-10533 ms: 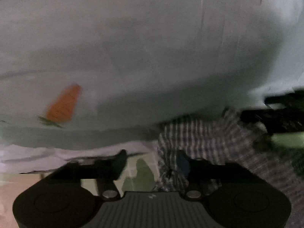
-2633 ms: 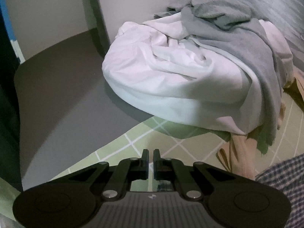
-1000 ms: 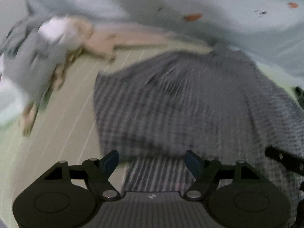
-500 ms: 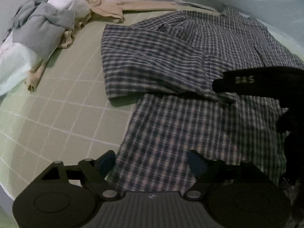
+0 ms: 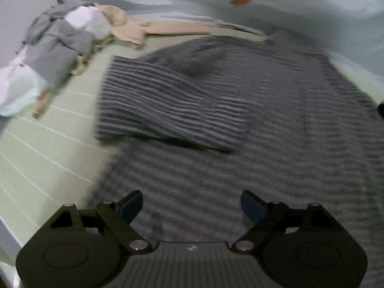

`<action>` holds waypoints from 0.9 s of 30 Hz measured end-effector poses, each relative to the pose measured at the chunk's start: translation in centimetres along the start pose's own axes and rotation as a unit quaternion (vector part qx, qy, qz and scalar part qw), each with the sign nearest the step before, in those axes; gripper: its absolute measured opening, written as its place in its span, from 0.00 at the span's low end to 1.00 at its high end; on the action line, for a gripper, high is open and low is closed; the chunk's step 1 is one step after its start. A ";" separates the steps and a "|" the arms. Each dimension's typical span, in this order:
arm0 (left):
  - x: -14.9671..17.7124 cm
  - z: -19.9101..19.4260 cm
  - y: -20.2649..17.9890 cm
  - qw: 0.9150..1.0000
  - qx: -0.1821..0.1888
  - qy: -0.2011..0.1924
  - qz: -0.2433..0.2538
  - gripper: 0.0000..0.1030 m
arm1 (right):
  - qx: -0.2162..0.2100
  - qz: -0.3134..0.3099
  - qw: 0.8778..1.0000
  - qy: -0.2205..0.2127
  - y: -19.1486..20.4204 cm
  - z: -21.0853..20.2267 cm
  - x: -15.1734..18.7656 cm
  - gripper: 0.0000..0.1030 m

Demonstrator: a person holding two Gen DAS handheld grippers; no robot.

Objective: Fold clothes

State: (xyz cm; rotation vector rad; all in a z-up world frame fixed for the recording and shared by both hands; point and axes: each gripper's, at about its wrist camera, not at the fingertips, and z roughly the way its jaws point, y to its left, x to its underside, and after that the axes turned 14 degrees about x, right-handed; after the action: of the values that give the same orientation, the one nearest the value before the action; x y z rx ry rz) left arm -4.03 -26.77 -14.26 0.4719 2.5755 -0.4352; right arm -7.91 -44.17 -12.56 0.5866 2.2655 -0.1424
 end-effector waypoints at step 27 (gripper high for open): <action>1.7 0.6 9.1 0.995 -0.059 -0.002 -0.083 1.00 | -0.022 -0.025 0.998 0.061 9.5 5.9 1.5 0.34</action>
State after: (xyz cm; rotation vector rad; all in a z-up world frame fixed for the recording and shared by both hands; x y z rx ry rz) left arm -1.52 -18.45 -17.58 0.2166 2.6279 -0.3368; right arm -0.58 -36.82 -16.94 0.5281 2.3960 -0.0828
